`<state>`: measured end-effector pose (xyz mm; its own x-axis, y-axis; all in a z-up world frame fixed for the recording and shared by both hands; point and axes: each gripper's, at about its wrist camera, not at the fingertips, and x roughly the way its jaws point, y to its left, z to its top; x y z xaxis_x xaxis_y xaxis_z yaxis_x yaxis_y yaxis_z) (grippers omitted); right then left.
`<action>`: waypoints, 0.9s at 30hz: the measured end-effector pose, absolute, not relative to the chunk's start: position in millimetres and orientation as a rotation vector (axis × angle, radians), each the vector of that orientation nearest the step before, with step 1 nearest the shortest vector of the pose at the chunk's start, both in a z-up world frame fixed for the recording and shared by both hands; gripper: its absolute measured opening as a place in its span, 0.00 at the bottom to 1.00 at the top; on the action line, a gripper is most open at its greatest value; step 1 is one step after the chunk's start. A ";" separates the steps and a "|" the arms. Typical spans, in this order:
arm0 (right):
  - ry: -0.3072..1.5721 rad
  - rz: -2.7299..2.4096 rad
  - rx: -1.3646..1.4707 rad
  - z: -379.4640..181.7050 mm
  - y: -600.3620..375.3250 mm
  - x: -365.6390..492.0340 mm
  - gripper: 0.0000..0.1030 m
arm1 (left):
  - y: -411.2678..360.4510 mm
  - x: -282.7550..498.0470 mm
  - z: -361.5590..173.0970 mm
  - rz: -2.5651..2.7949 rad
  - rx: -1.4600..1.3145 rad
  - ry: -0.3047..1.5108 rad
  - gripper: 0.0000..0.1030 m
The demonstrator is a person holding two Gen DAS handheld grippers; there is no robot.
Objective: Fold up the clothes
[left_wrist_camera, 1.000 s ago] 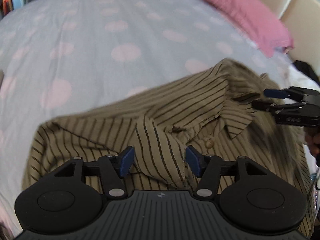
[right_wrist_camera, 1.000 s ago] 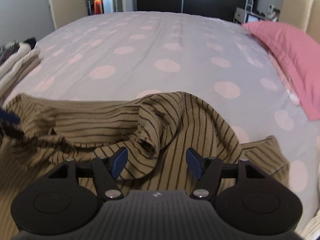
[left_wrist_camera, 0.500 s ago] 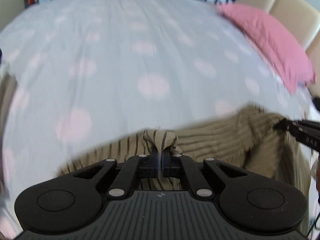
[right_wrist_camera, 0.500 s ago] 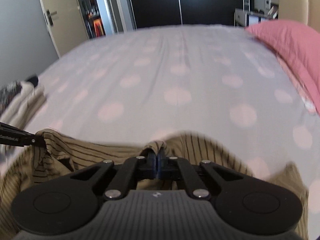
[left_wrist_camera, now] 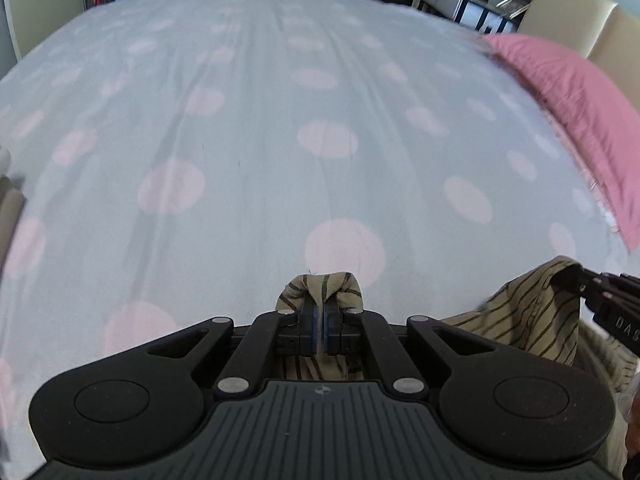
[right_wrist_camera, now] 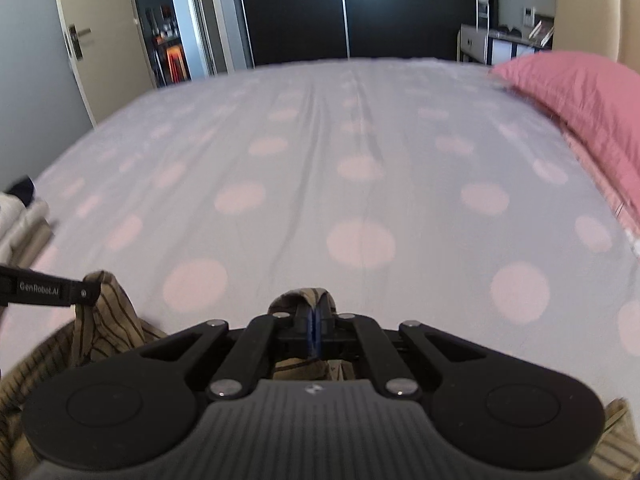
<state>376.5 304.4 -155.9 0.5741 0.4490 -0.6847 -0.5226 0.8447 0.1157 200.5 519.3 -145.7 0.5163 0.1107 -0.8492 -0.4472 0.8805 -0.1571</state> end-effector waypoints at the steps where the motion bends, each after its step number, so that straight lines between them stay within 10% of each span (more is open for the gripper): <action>1: 0.790 0.569 -0.105 -163.1 305.5 378.4 0.02 | 520.6 201.7 -150.9 0.337 -0.395 0.989 0.01; 5: 0.843 0.564 -0.089 -176.6 304.2 382.7 0.19 | 522.9 199.1 -157.6 0.284 -0.397 0.994 0.20; 7: 0.840 0.562 -0.071 -172.1 298.8 380.6 0.55 | 522.7 191.6 -149.5 0.269 -0.383 0.968 0.31; 9: 0.823 0.551 -0.043 -162.7 290.4 376.0 0.63 | 524.8 180.7 -135.7 0.246 -0.385 0.942 0.46; 27: 0.825 0.423 0.085 -70.0 115.7 217.9 0.74 | 511.8 -53.5 -75.0 0.312 -0.334 1.081 0.49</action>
